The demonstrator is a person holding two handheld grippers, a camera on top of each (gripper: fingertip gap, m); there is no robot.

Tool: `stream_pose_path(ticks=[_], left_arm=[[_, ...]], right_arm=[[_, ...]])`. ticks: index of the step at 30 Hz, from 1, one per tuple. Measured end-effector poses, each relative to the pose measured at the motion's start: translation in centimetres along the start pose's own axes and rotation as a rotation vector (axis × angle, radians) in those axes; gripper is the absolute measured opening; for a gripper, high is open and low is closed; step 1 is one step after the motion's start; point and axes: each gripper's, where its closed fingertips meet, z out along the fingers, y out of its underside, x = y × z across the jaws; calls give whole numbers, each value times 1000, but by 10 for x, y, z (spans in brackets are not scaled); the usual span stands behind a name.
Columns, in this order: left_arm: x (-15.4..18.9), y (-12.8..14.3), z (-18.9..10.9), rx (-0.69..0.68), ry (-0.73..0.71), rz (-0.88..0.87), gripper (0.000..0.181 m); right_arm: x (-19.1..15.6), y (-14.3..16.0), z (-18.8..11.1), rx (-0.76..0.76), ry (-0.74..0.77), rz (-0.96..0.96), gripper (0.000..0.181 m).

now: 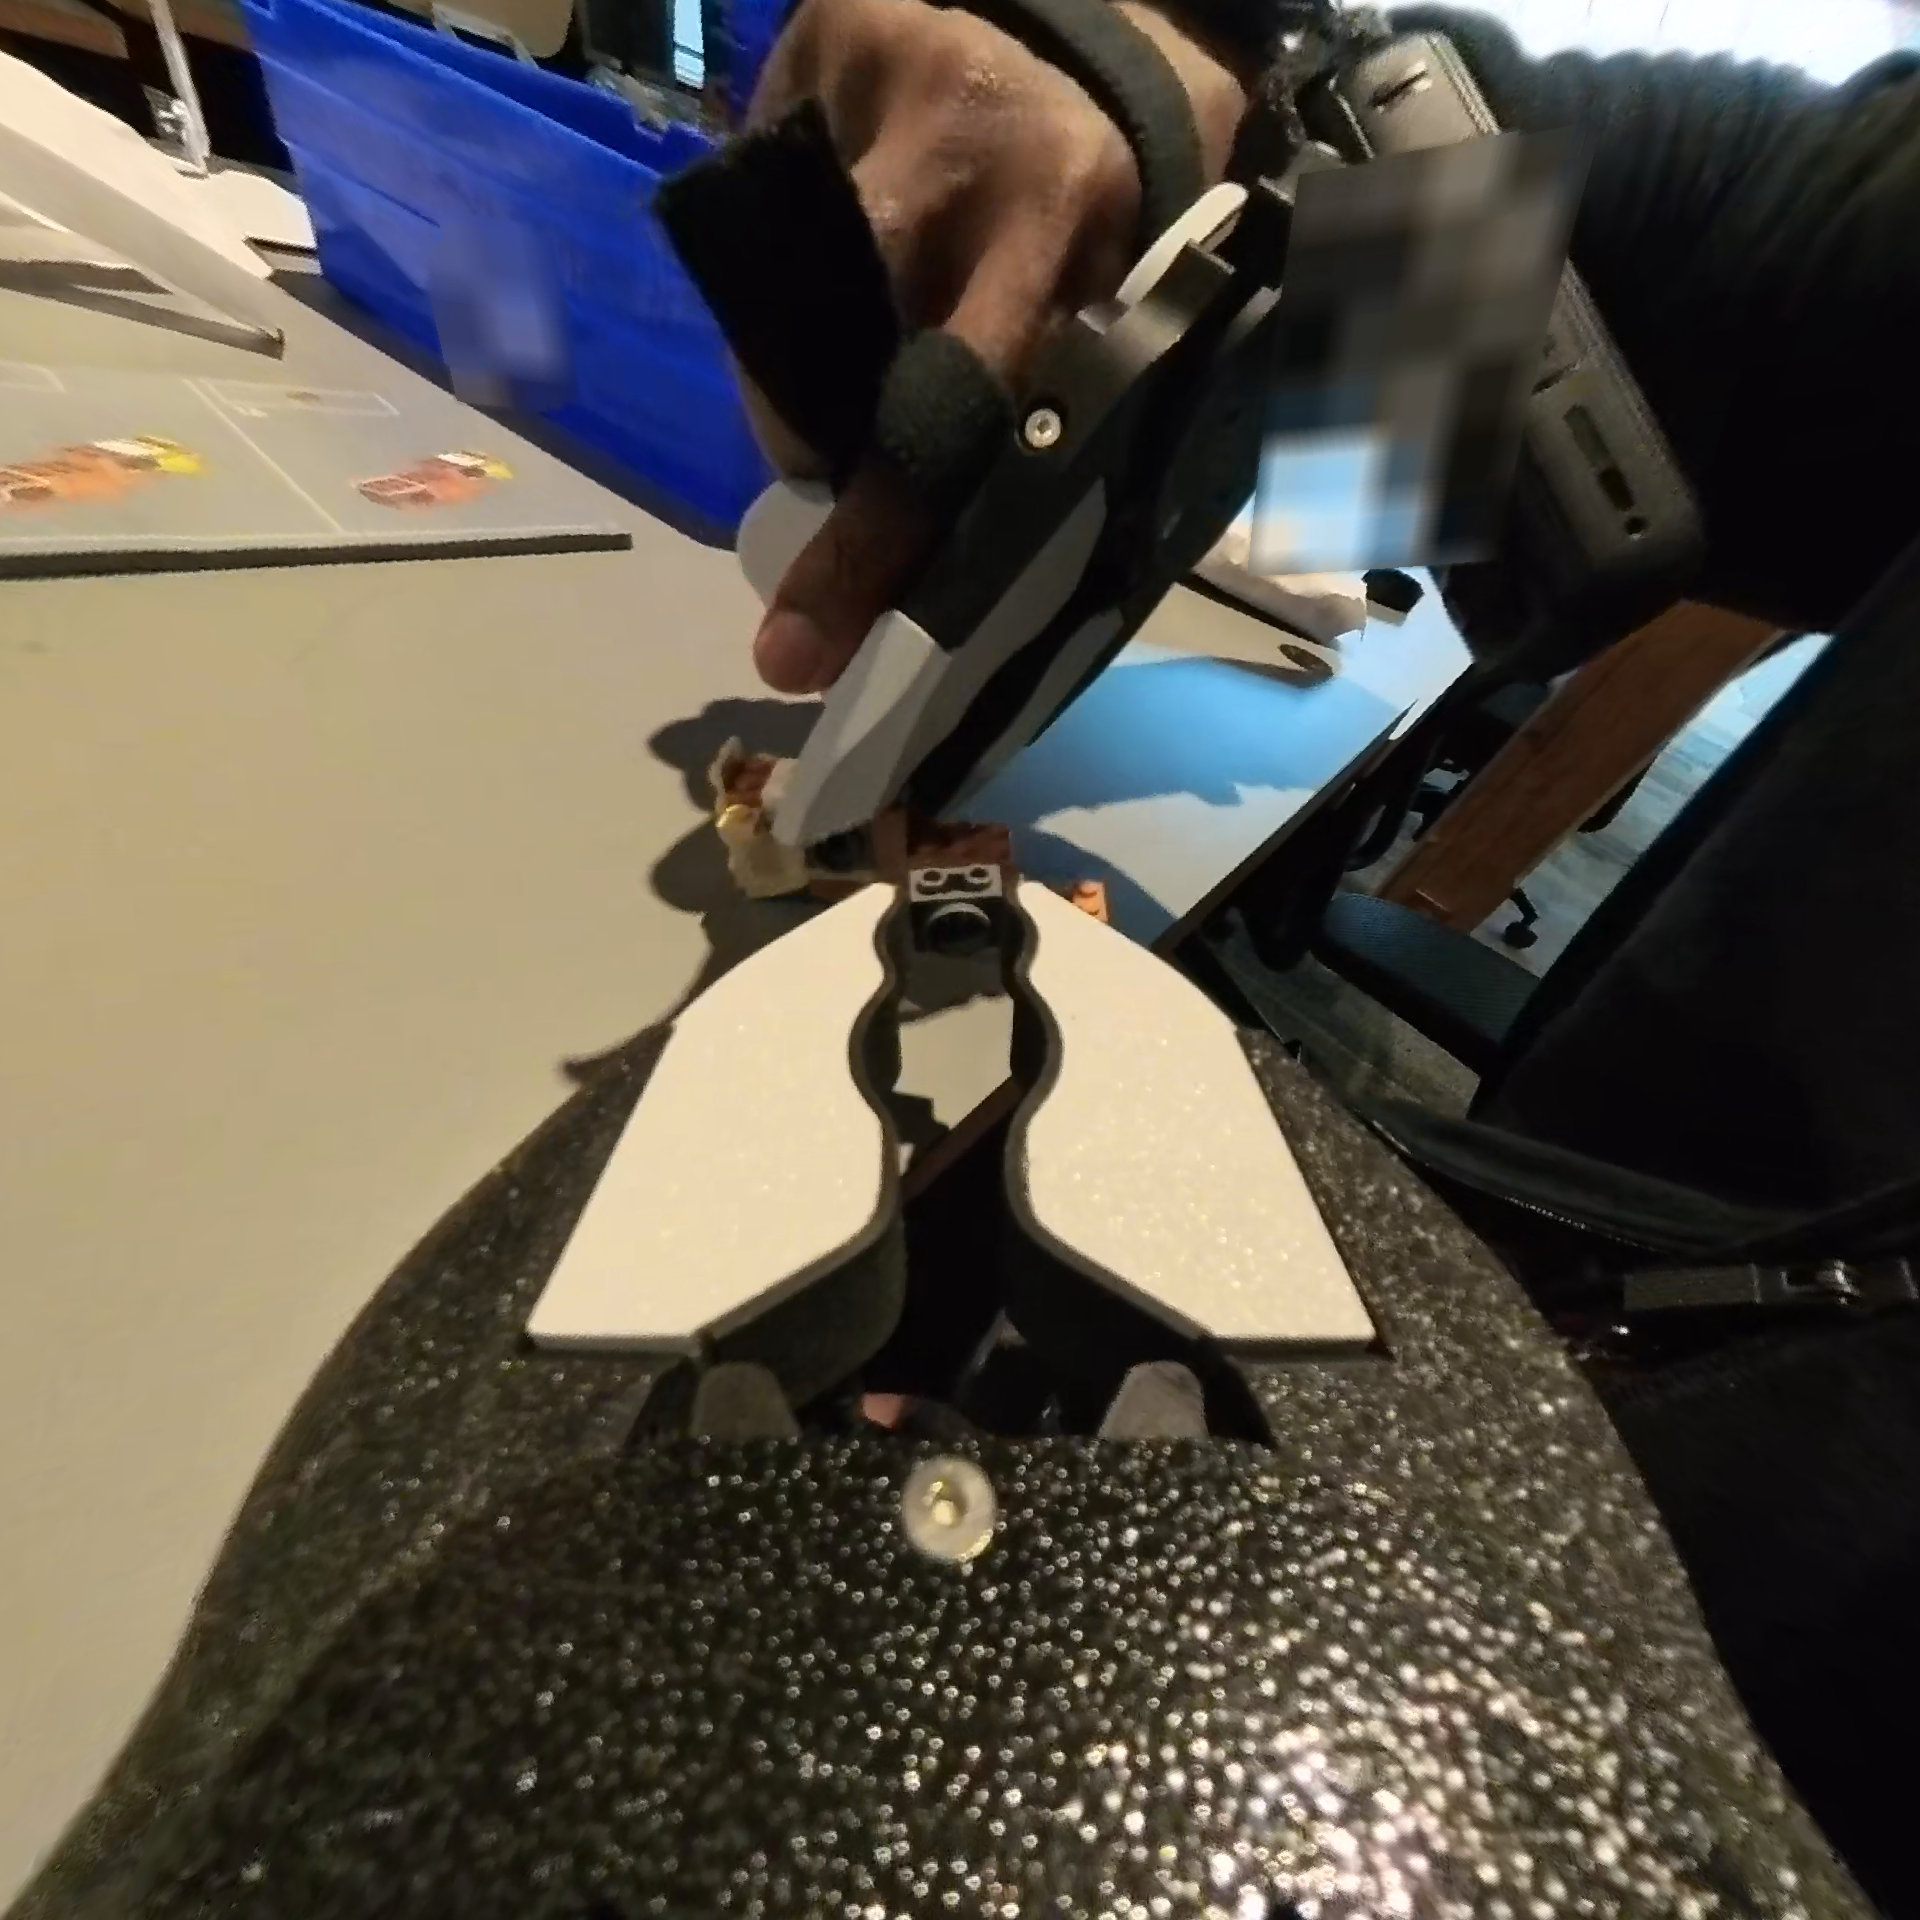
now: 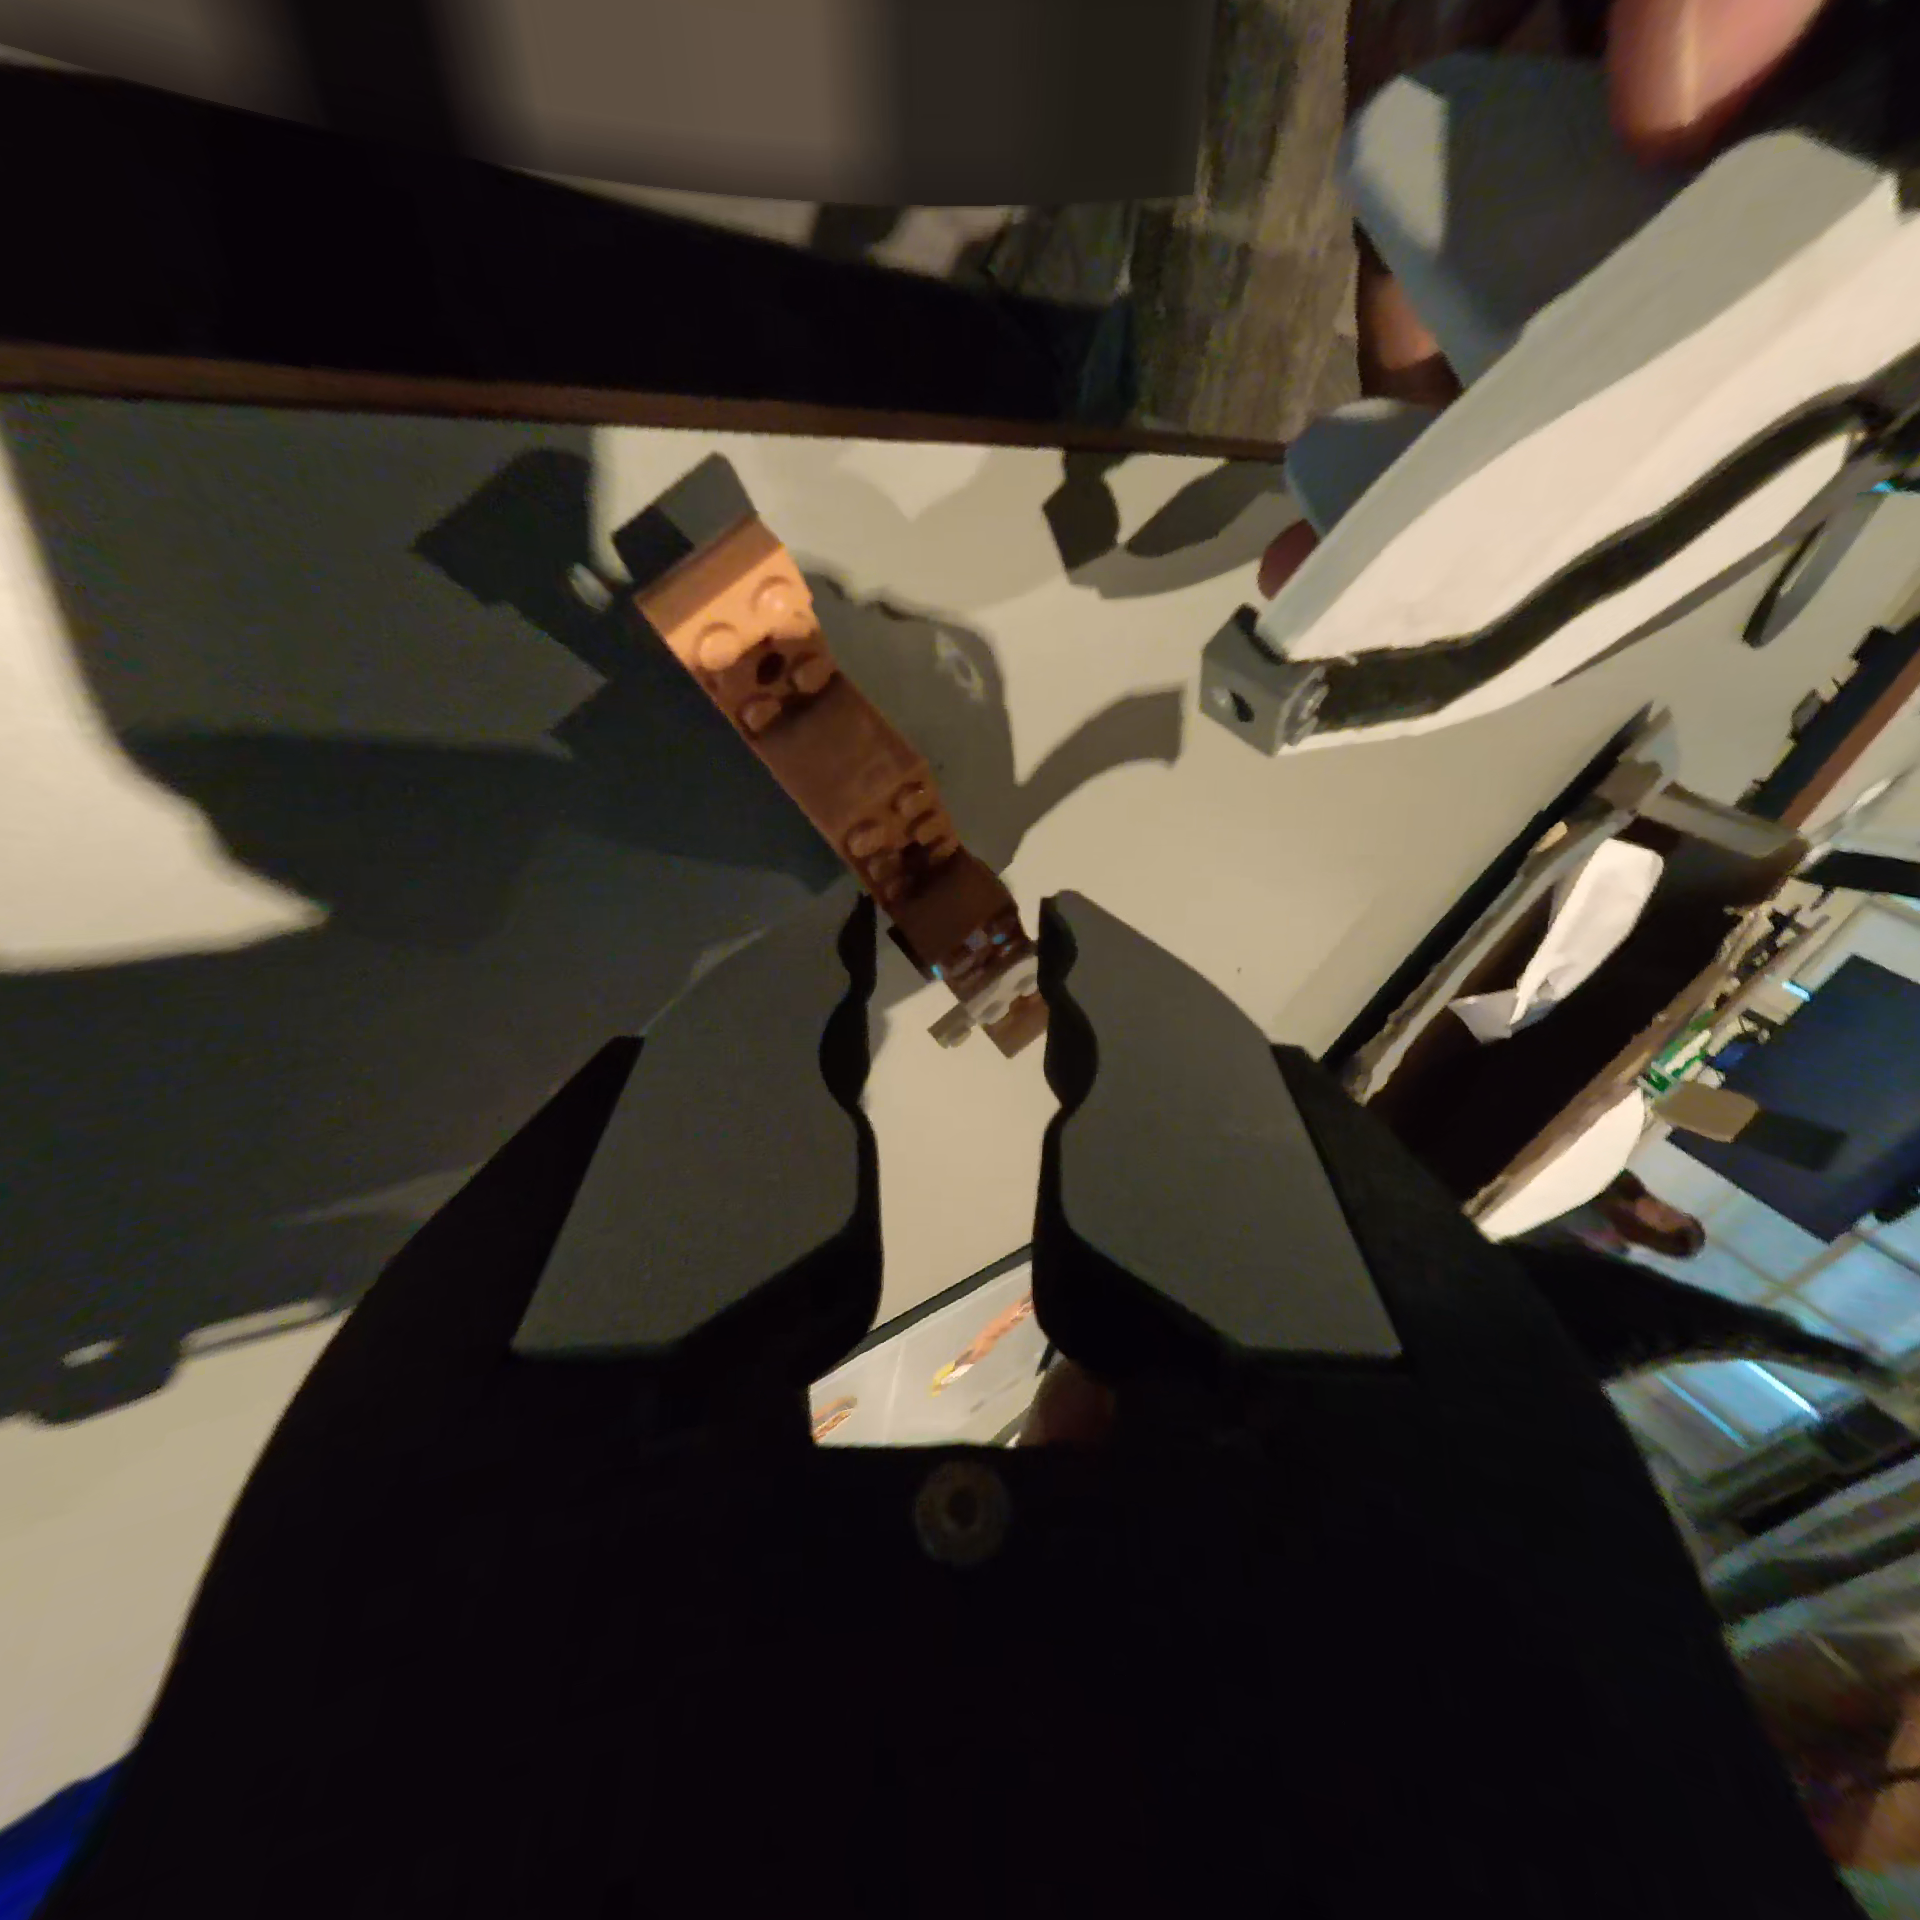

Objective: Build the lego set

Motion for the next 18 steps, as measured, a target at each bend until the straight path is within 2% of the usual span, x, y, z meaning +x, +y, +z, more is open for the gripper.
stream_pose_path(ticks=[9, 13, 18], left_arm=[[8, -11, 4, 5, 127, -31, 16], [6, -11, 11, -90, 116, 105, 16], [14, -12, 25, -197, 221, 217, 16]], right_arm=[[9, 15, -5, -87, 147, 177, 27], [3, 17, -9, -85, 154, 310, 26], [1, 17, -15, -61, 172, 362, 26]])
